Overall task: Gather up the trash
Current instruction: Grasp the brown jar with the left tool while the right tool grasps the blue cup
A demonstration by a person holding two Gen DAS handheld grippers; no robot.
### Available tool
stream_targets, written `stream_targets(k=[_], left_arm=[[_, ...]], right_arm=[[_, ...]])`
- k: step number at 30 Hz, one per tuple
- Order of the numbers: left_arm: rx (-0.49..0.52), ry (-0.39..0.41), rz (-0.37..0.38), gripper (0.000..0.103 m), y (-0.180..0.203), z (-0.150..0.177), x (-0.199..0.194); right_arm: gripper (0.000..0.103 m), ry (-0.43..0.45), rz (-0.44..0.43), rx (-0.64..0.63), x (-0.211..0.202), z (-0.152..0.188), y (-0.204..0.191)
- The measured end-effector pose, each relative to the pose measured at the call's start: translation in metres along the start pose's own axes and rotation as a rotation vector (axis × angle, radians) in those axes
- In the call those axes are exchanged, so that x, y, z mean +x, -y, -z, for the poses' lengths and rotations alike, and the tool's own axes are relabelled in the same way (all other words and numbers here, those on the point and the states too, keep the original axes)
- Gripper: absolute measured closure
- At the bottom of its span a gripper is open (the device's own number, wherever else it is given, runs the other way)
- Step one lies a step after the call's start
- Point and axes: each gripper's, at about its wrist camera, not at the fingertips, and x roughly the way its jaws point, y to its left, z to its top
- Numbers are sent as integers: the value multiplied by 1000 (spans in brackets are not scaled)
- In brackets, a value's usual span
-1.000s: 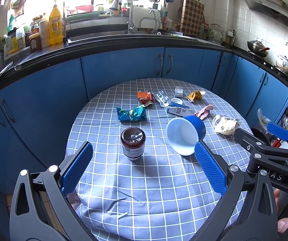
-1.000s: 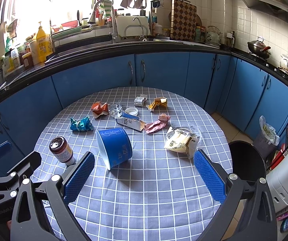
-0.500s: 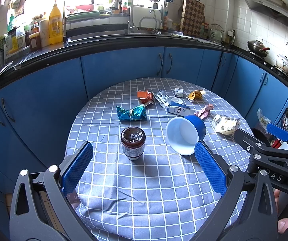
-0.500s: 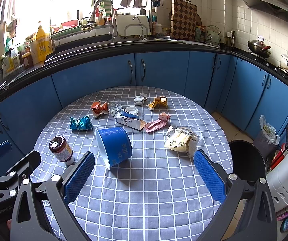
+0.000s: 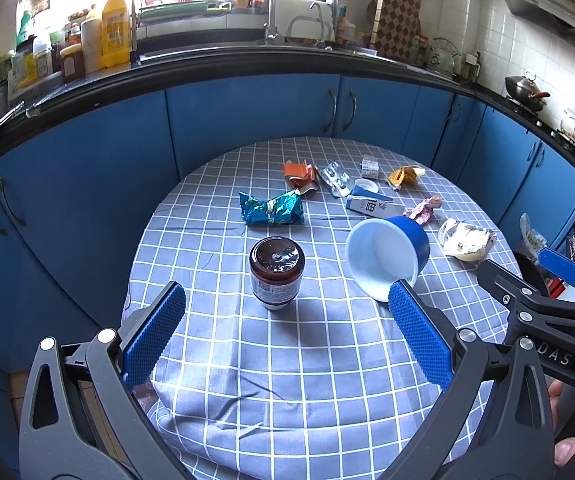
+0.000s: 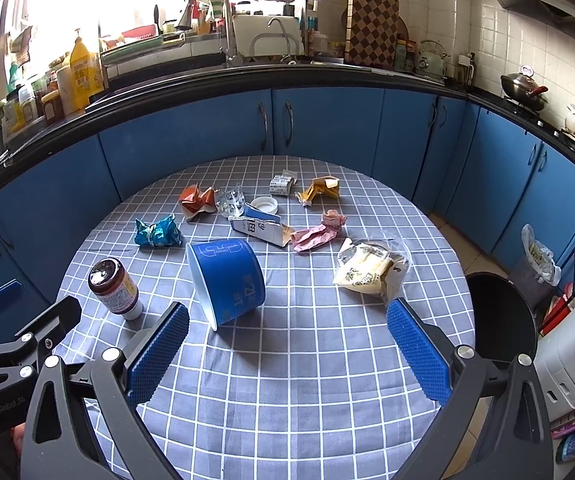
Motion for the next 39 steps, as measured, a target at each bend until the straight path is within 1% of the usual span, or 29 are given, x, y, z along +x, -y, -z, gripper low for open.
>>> stream_targets(k=[2,6,10,14,20,25,28,30,32,33,34,35,36,37,39], left_arm=[[-2,-7,-10,3,-2,0,5],[-28,-40,-39,3,-10,2,19],[-54,-84,-39,3,-19,2,35],[-69,-118,-37,3,-25,2,52],[-103,-151,-10,3,-31,-1,76],[-124,-156,-7,3,-34,-5,90],[-123,-146,-15,11,-35,-8,94],[-120,-146,-20,20,-35,-8,96],[-125,-149,-15,25,-36,-8,99],[-129,-152,-10,27,-36,-7,100],[-131,-153,-6,31,-37,-7,100],[-132,-152,-5,39,-36,-7,100],[-131,-151,-2,52,-36,-7,100],[-129,-155,-4,56,-35,-7,101],[-130,-155,-6,56,-35,-7,100]], right_arm=[[6,-9,-5,-8,5,0,0],[6,-47,-42,-22,20,1,-3],[6,-87,-89,-41,38,2,-6],[6,-108,-118,-47,54,1,-8],[6,-148,-172,-52,82,-5,-9],[6,-163,-224,-65,101,-10,-12],[7,-163,-253,-64,108,-12,-12],[8,-155,-274,-64,111,-14,-11],[14,-145,-278,-75,110,-15,-12],[25,-147,-282,-84,111,-15,-14],[40,-158,-285,-93,113,-15,-15],[49,-169,-289,-100,114,-14,-17],[55,-176,-293,-105,115,-13,-18],[55,-174,-303,-108,114,-11,-19],[56,-166,-306,-114,112,-9,-20]])
